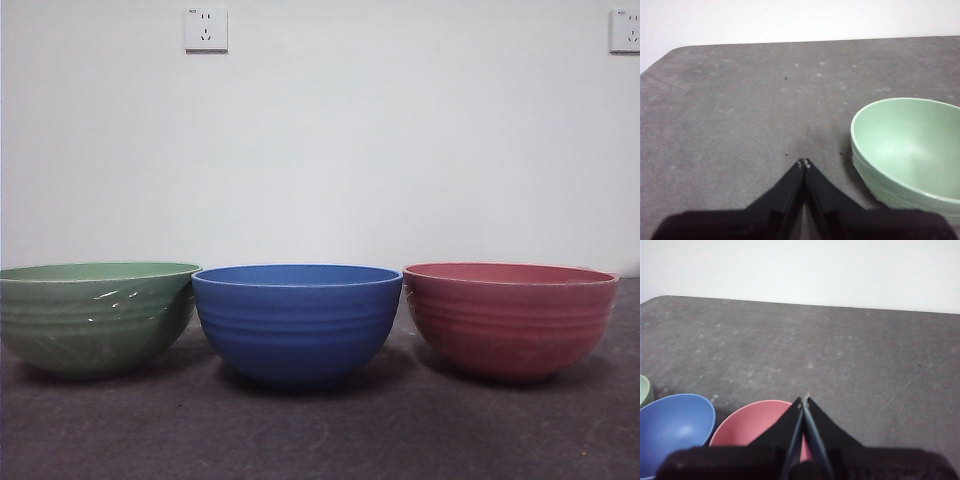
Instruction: Pick up the green bowl on the top,put the green bowl on the left,pick up the red bowl in the middle,put the red bowl on the right
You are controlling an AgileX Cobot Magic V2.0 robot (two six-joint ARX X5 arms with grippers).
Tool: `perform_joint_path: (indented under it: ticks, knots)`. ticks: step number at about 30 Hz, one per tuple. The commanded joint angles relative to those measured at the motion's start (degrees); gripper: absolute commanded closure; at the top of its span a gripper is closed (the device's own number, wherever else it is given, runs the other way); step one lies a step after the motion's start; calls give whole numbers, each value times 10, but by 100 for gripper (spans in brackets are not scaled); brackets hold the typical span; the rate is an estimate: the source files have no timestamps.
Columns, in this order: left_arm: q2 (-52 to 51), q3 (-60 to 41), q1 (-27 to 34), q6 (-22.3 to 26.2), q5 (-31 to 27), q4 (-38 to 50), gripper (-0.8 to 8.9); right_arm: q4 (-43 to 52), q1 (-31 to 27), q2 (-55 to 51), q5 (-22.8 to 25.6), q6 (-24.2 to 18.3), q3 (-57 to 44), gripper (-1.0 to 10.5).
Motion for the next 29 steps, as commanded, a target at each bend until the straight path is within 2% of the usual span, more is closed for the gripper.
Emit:
perform_joint_path:
  ticks: [1,4,7,10,13,16,21,24,29]
  knots:
    - [-1,-8,1,-4,-2,-1,817,3,0,0,0,5,-3,944]
    - [-1,-8,1,-4,-2,-1,817,-2,1,-3,0,4,-3,944]
    - [-1,-8,1,-4,-2,-1,817,-21,-2,-43,17,-46,-7,944]
    - [-1,-8,1,-4,-2,-1,817,-24,-17,-107,-11,-90,-32,944]
    - [-1,-8,1,-4,-2,-1,817,1,-42,-162,-54,-102,-81,945]
    - [-1,-8,1,-4,-2,-1,817,53,-73,-192,-73,-101,-151,945]
    - [-1,-8,1,-4,-2,-1,817,158,-109,-205,-138,-86,-272,944]
    - [-1,-8,1,-4,-2,-1,817,193,-122,-205,-139,-62,-321,945]
    - [-1,-8,1,-4,-2,-1,817,170,-129,-218,-138,-41,-350,945]
